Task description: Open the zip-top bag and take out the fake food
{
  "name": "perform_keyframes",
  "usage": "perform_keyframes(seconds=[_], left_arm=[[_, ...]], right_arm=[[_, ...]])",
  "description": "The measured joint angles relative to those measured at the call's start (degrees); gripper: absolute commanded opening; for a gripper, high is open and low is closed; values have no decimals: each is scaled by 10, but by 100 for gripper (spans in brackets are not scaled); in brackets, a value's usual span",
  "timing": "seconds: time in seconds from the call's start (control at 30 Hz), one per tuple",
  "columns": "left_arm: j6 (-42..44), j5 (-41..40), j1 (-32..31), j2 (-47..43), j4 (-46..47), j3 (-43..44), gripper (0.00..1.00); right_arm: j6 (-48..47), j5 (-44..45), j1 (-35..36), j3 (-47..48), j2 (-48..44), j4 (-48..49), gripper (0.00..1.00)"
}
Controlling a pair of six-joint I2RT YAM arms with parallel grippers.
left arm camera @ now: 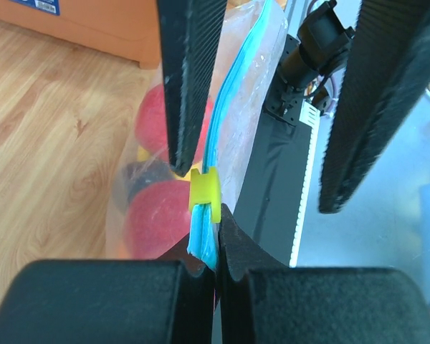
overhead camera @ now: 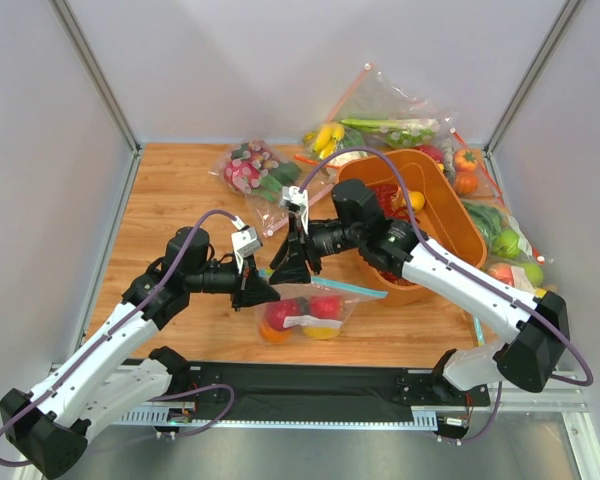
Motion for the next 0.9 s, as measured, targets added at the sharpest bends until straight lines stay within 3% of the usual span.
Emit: perform_keyframes(seconds=[0.27,0.5,0.9], left_arm=[[0,3,0,0,0,0,0],[0,4,0,0,0,0,0],[0,4,0,0,0,0,0]], right_arm=[[-2,0,1,0,16,-9,46],[-5,0,3,5,21,-9,33],[-5,0,4,7,27,-7,28]])
